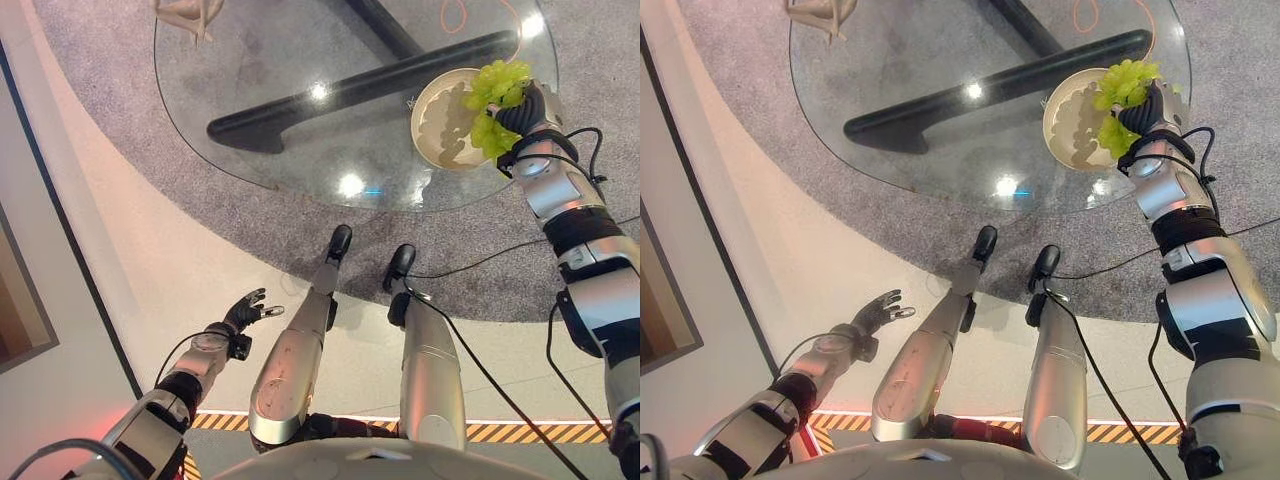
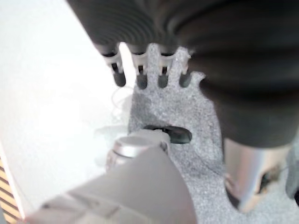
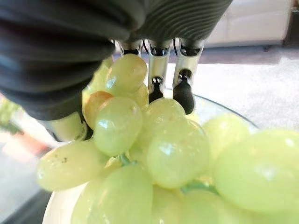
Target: Pick up fruits into the plate
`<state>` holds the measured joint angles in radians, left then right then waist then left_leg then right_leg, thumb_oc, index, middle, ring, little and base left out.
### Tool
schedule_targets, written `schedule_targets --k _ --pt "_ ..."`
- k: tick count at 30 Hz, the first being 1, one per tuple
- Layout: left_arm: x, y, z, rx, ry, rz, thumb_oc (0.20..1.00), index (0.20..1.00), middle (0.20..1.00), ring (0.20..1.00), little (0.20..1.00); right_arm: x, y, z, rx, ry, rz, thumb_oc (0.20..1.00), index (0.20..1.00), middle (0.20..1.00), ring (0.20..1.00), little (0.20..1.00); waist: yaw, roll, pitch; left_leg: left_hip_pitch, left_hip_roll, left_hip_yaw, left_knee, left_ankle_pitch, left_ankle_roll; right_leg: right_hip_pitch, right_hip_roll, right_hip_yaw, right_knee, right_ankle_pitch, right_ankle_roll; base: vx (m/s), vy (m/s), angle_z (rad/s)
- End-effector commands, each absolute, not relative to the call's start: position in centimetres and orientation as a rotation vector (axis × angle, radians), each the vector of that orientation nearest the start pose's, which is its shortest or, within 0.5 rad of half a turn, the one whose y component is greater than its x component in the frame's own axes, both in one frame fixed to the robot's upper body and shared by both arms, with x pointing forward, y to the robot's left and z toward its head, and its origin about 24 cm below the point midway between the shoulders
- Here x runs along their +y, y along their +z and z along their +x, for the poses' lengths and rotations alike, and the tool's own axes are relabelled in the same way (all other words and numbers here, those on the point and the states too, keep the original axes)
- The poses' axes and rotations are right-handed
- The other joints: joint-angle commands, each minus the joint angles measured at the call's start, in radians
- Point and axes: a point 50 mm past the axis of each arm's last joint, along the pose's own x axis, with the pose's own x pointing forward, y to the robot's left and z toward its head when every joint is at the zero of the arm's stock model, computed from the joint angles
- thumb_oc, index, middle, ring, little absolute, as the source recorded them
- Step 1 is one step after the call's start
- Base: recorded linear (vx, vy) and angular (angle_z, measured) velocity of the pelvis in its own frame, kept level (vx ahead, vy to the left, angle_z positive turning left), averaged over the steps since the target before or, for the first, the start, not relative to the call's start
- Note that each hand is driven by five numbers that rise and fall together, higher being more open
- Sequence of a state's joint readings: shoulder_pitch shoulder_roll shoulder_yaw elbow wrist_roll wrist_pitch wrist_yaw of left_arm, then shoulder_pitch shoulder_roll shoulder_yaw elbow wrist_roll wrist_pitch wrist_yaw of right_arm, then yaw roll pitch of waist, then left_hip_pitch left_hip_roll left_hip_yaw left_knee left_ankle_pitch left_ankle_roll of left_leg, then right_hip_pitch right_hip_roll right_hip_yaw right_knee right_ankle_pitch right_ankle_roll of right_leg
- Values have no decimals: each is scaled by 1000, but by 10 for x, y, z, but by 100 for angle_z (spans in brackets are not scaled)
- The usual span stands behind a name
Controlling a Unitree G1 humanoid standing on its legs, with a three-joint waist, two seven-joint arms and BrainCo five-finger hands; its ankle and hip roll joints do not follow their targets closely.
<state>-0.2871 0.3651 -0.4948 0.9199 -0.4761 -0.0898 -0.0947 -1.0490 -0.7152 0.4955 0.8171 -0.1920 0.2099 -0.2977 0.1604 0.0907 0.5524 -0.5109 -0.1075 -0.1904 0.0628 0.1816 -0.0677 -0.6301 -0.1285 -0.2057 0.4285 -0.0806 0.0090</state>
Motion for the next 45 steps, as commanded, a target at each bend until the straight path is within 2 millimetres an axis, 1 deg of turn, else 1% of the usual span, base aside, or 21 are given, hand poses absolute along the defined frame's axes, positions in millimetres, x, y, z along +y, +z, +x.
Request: schedule_targets --k 1,14,21,22,23,25,26,27,28,29,30,33,34,35,36,38,39,40,42,44,45 --pt "190 -94 230 692 -192 100 1000 1000 1000 1000 1000 -255 250 395 -210 -477 -1221 1000 1000 1000 1000 1000 -1 19 -32 -17 -35 102 193 -221 67 40 32 -1 -101 34 58 0 0 0" --pt "192 -95 229 696 -187 107 1000 1000 1000 1000 1000 -250 246 395 -227 -473 -1216 1000 1000 1000 1000 1000 -3 12 -32 -3 -34 109 182 -223 72 46 34 1 -105 36 62 0 0 0" --pt "194 -97 229 707 -178 115 1000 1000 1000 1000 1000 -248 232 392 -228 -447 -1139 1000 1000 1000 1000 1000 -21 3 -32 52 -22 120 160 -227 71 94 42 12 -120 33 60 0 0 0" --pt "197 -99 227 727 -165 122 1000 1000 1000 1000 1000 -249 220 390 -210 -431 -1079 1000 1000 1000 1000 1000 -32 -5 -32 88 -13 126 151 -231 69 128 44 17 -129 31 59 0 0 0" --pt "198 -100 226 733 -159 121 1000 1000 1000 1000 1000 -249 215 389 -201 -425 -1058 1000 1000 1000 1000 1000 -36 -8 -32 101 -11 128 146 -232 68 139 45 20 -132 30 59 0 0 0" --pt "203 -102 224 758 -138 105 1000 1000 1000 1000 1000 -251 194 384 -159 -407 -980 1000 1000 1000 1000 1000 -52 -17 -32 149 -1 135 134 -236 65 184 46 28 -144 27 59 0 0 0" --pt "207 -105 221 780 -119 87 1000 1000 1000 1000 1000 -252 173 378 -114 -385 -921 1000 1000 1000 1000 1000 -64 -26 -32 187 7 140 125 -240 64 221 48 36 -152 24 58 42 -1 -3" --pt "209 -107 219 797 -111 80 1000 1000 1000 1000 1000 -254 157 373 -83 -372 -887 1000 1000 1000 1000 1000 -70 -32 -32 213 11 143 120 -244 63 249 48 41 -160 23 59 38 -5 -7" --pt "209 -107 219 798 -109 79 1000 1000 1000 1000 1000 -254 155 373 -77 -368 -883 1000 1000 1000 1000 1000 -72 -34 -33 216 11 143 117 -240 63 253 48 41 -165 27 59 42 -17 -11" --pt "210 -109 216 814 -104 75 1000 1000 1000 1000 1000 -256 142 368 -48 -361 -848 1000 1000 1000 1000 1000 -76 -39 -39 235 15 145 113 -247 63 273 47 45 -171 22 59 114 -63 -21" --pt "212 -116 205 865 -117 88 1000 1000 1000 1000 1000 -259 90 347 68 -320 -695 1000 1000 1000 1000 1000 -95 -58 -83 293 29 154 86 -256 59 340 45 55 -212 27 62 153 -76 -29" --pt "212 -123 195 899 -97 85 1000 1000 1000 1000 1000 -264 46 322 184 -300 -569 1000 1000 1000 1000 1000 -110 -70 -126 339 36 164 59 -261 56 391 43 68 -249 34 66 106 -50 -18" --pt "213 -125 191 917 -94 86 1000 1000 1000 1000 1000 -268 27 309 238 -294 -535 1000 1000 1000 1000 1000 -113 -74 -145 358 40 169 49 -263 56 414 41 70 -262 34 67 172 -77 -13" --pt "213 -130 181 951 -90 91 1000 1000 1000 1000 1000 -274 -6 285 343 -274 -462 1000 1000 1000 1000 1000 -116 -81 -182 395 44 177 27 -265 54 460 44 72 -291 35 69 196 -86 -22" --pt "213 -133 176 967 -90 102 1000 1000 1000 1000 1000 -274 -23 272 405 -263 -411 1000 1000 1000 1000 1000 -118 -84 -201 415 45 180 15 -266 54 482 46 73 -303 35 69 215 -99 -13" --pt "215 -140 162 1023 -85 135 1000 1000 1000 1000 1000 -269 -63 238 548 -243 -285 1000 1000 1000 1000 1000 -124 -91 -247 458 50 183 -8 -268 55 527 51 78 -321 34 69 198 -101 -2" --pt "216 -144 152 1062 -80 142 1000 1000 1000 1000 1000 -263 -84 216 638 -228 -219 1000 1000 1000 1000 1000 -129 -96 -278 484 52 186 -19 -269 56 551 55 83 -329 32 67 174 -86 -5" --pt "216 -145 149 1073 -80 143 1000 1000 1000 1000 1000 -261 -90 210 668 -226 -194 1000 1000 1000 1000 1000 -131 -97 -285 493 52 186 -24 -270 56 559 57 85 -332 31 67 206 -72 -4" --pt "217 -154 127 1164 -77 144 1000 1000 1000 1000 1000 -253 -123 165 837 -224 -90 1000 1000 1000 1000 1000 -142 -100 -343 547 54 194 -44 -277 61 609 65 96 -348 27 64 214 -48 -2" --pt "217 -155 126 1167 -78 145 1000 1000 1000 1000 1000 -253 -124 163 845 -227 -85 1000 1000 1000 1000 1000 -142 -100 -344 550 54 195 -45 -277 61 612 66 96 -349 27 63 131 -11 -1" --pt "216 -162 102 1246 -71 130 1000 1000 1000 1000 1000 -244 -145 124 996 -232 -30 1000 1000 1000 1000 1000 -156 -94 -385 606 55 207 -69 -287 69 663 76 111 -368 21 59 158 3 -5"
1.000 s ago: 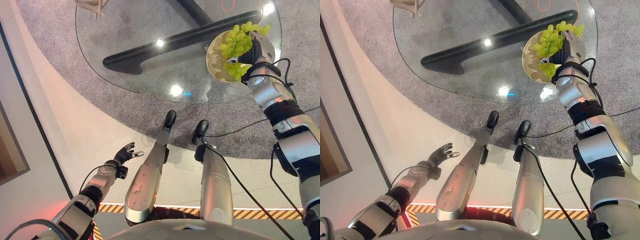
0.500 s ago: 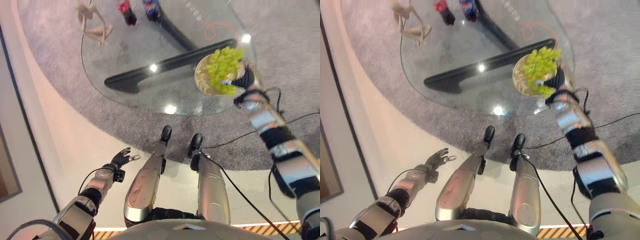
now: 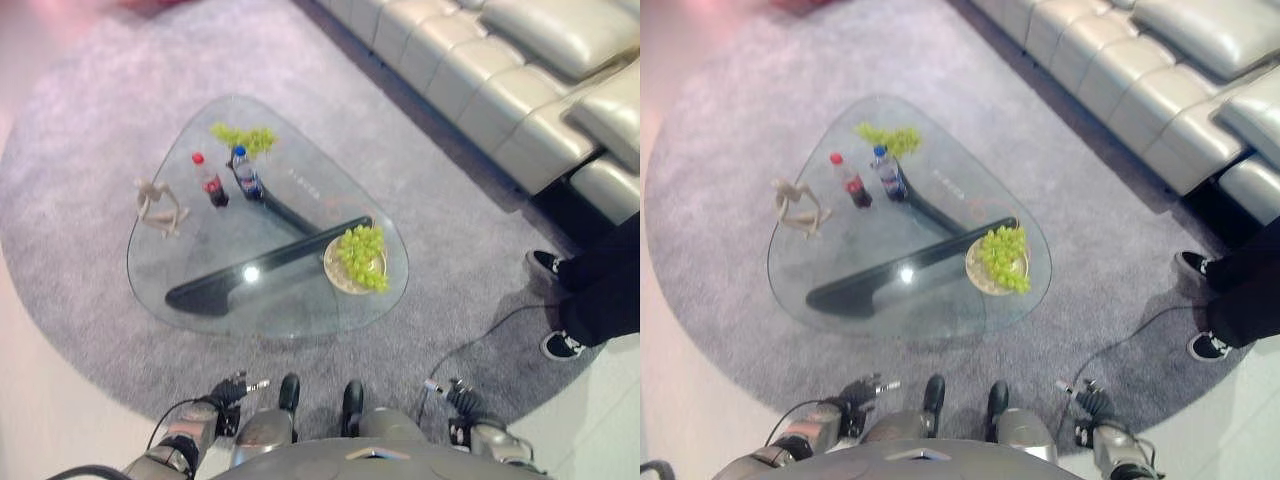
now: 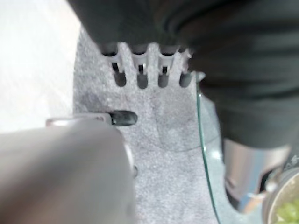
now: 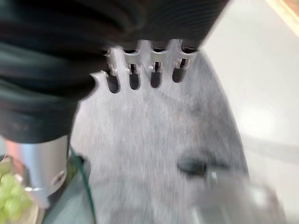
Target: Pick up fruits into the plate
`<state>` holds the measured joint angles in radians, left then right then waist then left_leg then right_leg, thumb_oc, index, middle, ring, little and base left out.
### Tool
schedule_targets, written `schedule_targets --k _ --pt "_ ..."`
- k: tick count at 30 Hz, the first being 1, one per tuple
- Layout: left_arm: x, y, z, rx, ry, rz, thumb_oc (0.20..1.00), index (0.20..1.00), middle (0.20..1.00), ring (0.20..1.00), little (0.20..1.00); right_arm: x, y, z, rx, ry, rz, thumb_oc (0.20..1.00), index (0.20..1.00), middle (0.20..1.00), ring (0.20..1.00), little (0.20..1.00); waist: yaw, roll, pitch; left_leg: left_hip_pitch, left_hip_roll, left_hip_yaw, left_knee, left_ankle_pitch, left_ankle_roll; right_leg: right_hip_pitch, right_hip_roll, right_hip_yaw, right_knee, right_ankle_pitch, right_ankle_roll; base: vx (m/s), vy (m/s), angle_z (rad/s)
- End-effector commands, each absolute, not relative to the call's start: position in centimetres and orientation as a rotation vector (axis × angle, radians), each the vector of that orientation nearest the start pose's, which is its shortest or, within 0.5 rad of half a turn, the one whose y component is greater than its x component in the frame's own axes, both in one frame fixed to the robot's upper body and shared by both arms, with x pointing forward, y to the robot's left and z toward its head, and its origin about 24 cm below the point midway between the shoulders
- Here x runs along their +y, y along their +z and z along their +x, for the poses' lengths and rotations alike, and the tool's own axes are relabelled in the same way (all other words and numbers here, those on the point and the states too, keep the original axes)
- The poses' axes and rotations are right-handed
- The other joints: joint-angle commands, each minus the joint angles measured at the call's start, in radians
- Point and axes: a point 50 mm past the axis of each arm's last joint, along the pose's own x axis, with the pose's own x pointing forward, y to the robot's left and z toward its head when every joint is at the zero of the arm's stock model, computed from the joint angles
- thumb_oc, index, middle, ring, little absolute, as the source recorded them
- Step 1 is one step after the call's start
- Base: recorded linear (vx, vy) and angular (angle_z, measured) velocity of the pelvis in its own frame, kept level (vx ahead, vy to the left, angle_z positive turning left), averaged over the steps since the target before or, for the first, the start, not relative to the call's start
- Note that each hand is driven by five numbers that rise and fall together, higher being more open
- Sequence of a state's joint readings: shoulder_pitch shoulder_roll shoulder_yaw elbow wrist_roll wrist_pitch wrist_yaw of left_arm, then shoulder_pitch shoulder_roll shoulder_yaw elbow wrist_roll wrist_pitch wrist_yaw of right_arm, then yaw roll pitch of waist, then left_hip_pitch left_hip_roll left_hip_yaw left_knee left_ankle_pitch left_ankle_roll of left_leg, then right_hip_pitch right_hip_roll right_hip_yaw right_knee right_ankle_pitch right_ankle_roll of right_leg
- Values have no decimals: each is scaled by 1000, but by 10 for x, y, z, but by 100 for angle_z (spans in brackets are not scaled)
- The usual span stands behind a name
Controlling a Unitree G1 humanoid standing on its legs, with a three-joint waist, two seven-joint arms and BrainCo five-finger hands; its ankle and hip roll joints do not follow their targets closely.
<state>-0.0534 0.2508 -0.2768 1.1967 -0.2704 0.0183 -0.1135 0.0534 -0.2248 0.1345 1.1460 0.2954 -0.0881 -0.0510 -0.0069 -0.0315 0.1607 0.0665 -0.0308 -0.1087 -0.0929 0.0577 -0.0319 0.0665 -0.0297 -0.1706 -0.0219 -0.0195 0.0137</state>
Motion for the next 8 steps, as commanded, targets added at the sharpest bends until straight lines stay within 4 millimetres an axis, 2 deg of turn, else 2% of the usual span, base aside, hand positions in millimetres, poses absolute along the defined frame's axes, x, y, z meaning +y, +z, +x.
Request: schedule_targets --k 1,3,5,8 --pt "216 -163 99 1256 -68 126 1000 1000 1000 1000 1000 -243 -148 118 1020 -230 -26 1000 1000 1000 1000 1000 9 30 2 37 -22 127 82 -165 34 -28 -21 79 81 -42 53 179 14 -9" --pt "217 -166 86 1300 -51 102 1000 1000 1000 1000 1000 -237 -158 93 1130 -207 -29 1000 1000 1000 1000 1000 -1 40 -16 70 -23 133 63 -170 39 1 -16 89 69 -48 50 66 27 -14" --pt "217 -167 83 1310 -44 95 1000 1000 1000 1000 1000 -237 -160 87 1155 -203 -32 1000 1000 1000 1000 1000 -4 43 -20 78 -22 135 58 -171 40 8 -15 91 65 -48 49 33 17 -18" --pt "217 -169 72 1351 -24 73 1000 1000 1000 1000 1000 -235 -166 65 1256 -229 18 1000 1000 1000 1000 1000 -12 53 -36 107 -22 138 43 -177 45 32 -13 102 49 -47 48 31 16 -6"
